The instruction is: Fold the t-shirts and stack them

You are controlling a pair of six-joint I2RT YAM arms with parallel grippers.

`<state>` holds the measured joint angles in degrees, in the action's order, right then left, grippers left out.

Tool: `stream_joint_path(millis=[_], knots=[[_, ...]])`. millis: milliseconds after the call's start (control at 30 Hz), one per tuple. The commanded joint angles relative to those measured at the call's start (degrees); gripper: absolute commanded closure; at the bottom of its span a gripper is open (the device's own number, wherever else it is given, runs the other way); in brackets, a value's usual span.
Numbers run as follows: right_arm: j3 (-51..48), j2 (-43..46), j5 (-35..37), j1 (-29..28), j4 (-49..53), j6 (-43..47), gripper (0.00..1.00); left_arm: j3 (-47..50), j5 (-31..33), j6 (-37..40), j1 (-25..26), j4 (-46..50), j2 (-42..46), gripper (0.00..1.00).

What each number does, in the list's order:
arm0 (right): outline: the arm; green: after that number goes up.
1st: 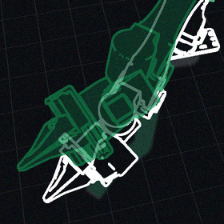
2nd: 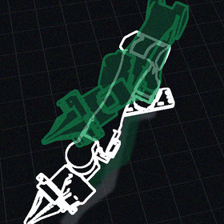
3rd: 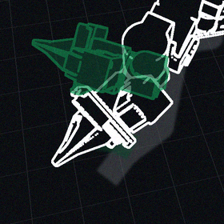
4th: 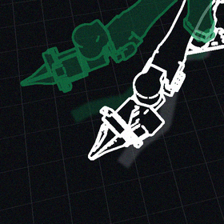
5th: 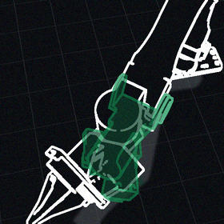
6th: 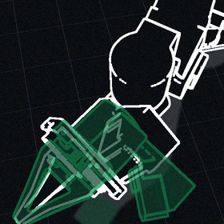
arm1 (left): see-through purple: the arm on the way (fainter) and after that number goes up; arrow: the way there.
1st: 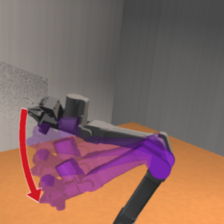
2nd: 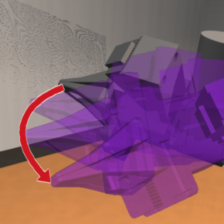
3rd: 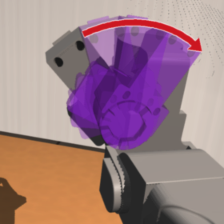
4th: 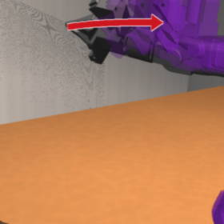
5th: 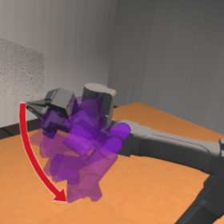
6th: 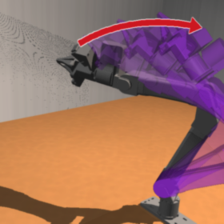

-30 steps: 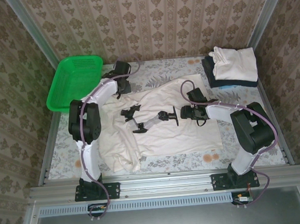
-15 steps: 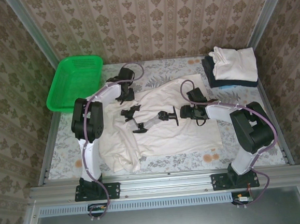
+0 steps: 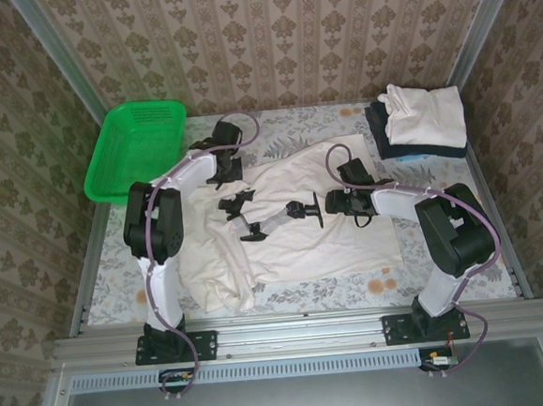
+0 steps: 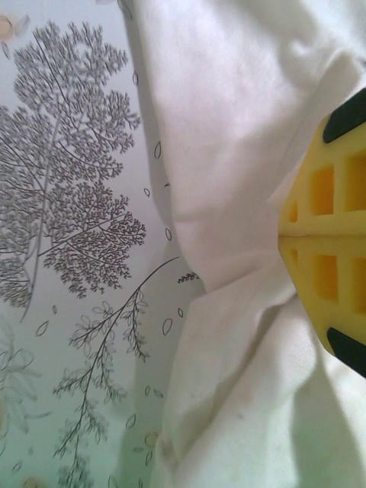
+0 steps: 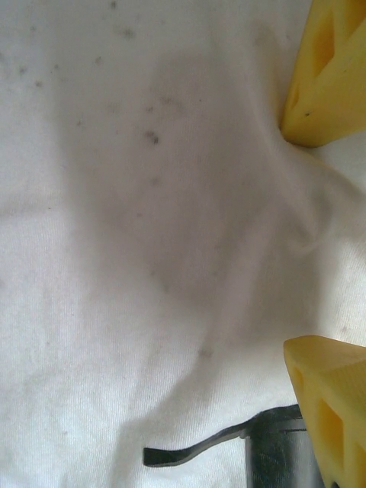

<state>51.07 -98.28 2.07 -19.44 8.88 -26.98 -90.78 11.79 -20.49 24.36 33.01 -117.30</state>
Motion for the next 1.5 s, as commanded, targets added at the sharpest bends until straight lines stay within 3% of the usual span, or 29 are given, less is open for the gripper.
stream_joint_path(millis=[0,167,300,467,600,667,700,733,800,867,900,933,1000,1267,1367,1467], knots=[[-0.92,-3.50,-3.22,-0.56,2.74,-0.40,0.30,1.67,1.10,-0.05,0.43,1.12,4.30,1.00],[-0.75,-3.75,-3.37,-0.51,2.85,-0.26,0.30,0.44,2.17,0.74,0.54,1.75,5.08,1.00],[-0.49,-3.77,-3.26,-0.59,3.09,-0.28,0.30,-8.11,5.15,4.17,0.24,3.82,2.08,1.00],[-0.11,-3.55,-3.00,-0.53,3.58,-0.28,0.30,-26.59,5.06,11.48,-1.06,4.62,-7.56,1.00],[0.51,-3.37,-3.21,-0.54,4.25,-0.27,0.30,-45.53,4.19,21.74,-0.90,4.95,-20.33,1.00],[0.86,-3.08,-3.24,-0.59,4.86,-0.17,0.30,-54.26,5.02,25.18,-0.72,5.90,-26.91,0.93],[0.95,-2.80,-3.29,-0.51,5.23,-0.09,0.30,-58.04,5.39,26.60,-0.72,6.57,-30.03,0.85],[1.04,-2.50,-3.14,-0.53,5.62,0.00,0.30,-61.00,7.18,27.29,-0.72,6.79,-32.18,0.71],[1.12,-1.54,-3.00,-0.52,6.43,0.09,0.30,-62.84,9.46,27.65,-0.81,6.80,-33.77,0.70],[1.52,-0.37,-2.77,-0.52,7.12,0.31,0.30,-61.96,9.25,25.88,-1.23,7.72,-32.62,0.61],[1.98,0.10,-2.46,-0.53,7.55,0.35,0.30,-60.68,9.22,24.55,-1.35,8.35,-31.21,0.47],[2.48,0.48,-1.99,-0.54,7.68,0.34,0.29,-58.64,9.25,23.48,-1.42,8.94,-29.25,0.41],[4.31,0.47,-0.17,-0.58,8.22,0.27,0.30,-52.75,9.64,21.33,-1.51,9.36,-24.63,0.39],[22.07,-10.10,6.16,1.55,13.43,-0.02,0.29,-10.85,5.17,9.37,-4.42,-0.78,-4.36,0.38],[30.58,-16.75,6.43,3.14,15.84,0.17,0.29,-3.96,0.25,4.68,-7.95,-2.92,-4.56,0.43],[39.63,-23.71,8.64,4.76,21.31,0.12,0.29,-4.02,-3.03,2.89,-10.39,-2.64,-7.51,0.48]])
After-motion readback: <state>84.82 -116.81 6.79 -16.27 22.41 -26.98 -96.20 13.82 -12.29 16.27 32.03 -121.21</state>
